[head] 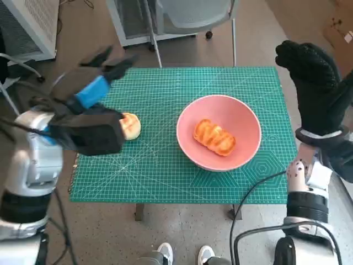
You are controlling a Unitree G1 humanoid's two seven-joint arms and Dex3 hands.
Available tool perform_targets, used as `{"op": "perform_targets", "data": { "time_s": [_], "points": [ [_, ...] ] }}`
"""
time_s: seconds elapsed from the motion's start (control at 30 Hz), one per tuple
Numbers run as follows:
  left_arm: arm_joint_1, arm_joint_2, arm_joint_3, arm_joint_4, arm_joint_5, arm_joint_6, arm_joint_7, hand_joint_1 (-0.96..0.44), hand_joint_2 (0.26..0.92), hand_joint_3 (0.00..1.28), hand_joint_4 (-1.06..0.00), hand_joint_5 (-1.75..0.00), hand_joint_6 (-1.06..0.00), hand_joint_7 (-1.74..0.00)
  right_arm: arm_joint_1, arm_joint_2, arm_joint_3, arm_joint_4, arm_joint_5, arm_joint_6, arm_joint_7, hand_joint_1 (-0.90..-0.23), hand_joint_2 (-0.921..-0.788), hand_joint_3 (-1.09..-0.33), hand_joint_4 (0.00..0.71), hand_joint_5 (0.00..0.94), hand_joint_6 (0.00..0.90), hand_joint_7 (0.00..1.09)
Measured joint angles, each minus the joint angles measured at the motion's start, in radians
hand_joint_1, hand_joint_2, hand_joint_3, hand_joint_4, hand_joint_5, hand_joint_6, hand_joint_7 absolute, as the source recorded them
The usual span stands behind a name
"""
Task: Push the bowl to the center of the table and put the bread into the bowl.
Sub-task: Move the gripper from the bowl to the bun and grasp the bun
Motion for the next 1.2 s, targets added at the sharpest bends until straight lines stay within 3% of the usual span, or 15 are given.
{"op": "perform_targets", "data": {
  "time_s": [0.5, 0.77, 1.2],
  "points": [
    [0.028, -0.004, -0.042, 0.125, -0.02, 0.041, -0.018, -0.33, 0.744, 0.0, 0.0, 0.0, -0.18, 0.0, -0.009, 0.002, -0.001, 0.02, 0.006, 0.004, 0.014, -0.688, -0.921, -0.734, 0.28, 0.0, 0.394, 0.0],
    [-0.034, -0.033, -0.13, 0.318, 0.003, 0.0, -0.002, -0.36, 0.749, 0.0, 0.0, 0.0, -0.18, 0.0, -0.018, 0.002, -0.003, 0.036, 0.009, 0.013, 0.028, -0.697, -0.921, -0.724, 0.281, 0.001, 0.399, 0.01],
    [-0.217, -0.132, -0.273, 0.74, 0.09, -0.059, 0.13, -0.38, 0.747, 0.0, 0.0, 0.0, -0.18, 0.0, -0.022, 0.0, -0.01, 0.036, 0.02, 0.03, 0.041, -0.699, -0.921, -0.722, 0.287, 0.003, 0.402, 0.01]
  ]
}}
